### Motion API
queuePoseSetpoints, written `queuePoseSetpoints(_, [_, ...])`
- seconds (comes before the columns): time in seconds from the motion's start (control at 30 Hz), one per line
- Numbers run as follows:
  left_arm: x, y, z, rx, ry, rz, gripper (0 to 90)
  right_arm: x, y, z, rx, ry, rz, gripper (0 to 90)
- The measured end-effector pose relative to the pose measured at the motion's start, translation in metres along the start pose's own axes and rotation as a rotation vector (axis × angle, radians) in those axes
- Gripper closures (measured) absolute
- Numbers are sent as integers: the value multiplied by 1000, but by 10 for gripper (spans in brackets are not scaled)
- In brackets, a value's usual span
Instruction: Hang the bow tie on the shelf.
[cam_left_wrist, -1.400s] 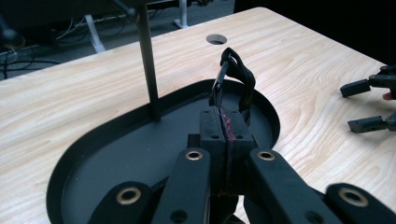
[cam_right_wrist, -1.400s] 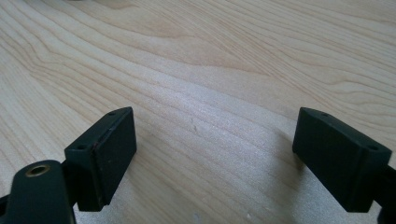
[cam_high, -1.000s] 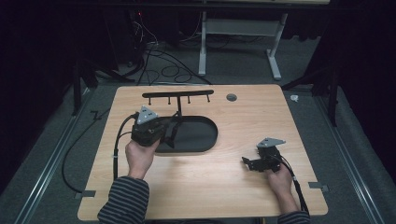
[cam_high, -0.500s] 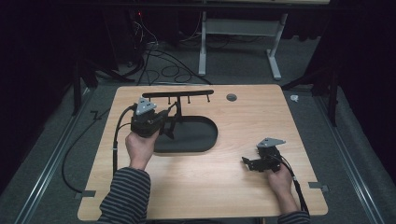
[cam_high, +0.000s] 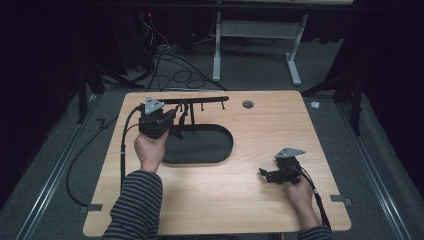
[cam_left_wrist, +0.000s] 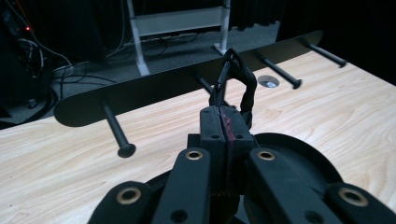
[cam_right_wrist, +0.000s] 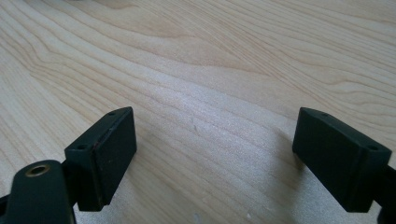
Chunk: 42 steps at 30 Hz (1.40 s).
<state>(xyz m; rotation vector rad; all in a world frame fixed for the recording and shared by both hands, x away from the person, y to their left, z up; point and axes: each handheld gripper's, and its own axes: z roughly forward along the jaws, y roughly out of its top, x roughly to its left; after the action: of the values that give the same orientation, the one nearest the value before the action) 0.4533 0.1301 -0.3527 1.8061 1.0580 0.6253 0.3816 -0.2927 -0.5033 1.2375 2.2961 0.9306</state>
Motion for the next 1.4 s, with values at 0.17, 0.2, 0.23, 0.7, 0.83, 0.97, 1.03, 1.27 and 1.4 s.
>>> queuePoseSetpoints(0.17, [5, -1, 5, 11, 27, -4, 891, 0, 0, 0, 0, 0, -1, 144])
queuePoseSetpoints(0.2, [5, -2, 6, 14, 32, -1, 891, 0, 0, 0, 0, 0, -1, 144])
queuePoseSetpoints(0.23, [6, -2, 6, 18, 34, 0, 890, 0, 0, 0, 0, 0, 0, 144])
queuePoseSetpoints(0.7, [7, -8, 16, 98, 10, -11, 817, 0, 0, 0, 0, 0, -1, 144])
queuePoseSetpoints(0.83, [8, -10, 12, 91, 4, -24, 796, 0, 0, 0, 0, 0, -1, 144])
queuePoseSetpoints(0.97, [9, -11, 6, 89, -10, -30, 771, 0, 0, 0, 0, 1, 0, 144])
queuePoseSetpoints(1.03, [9, -11, 3, 86, -16, -37, 735, 0, 0, 0, 0, 1, 0, 144])
queuePoseSetpoints(1.27, [9, -13, -6, 89, -33, -31, 652, 0, 0, 0, 0, 0, 0, 144])
queuePoseSetpoints(1.4, [10, -16, -11, 94, -28, -24, 633, 0, 0, 0, 0, 0, 0, 144])
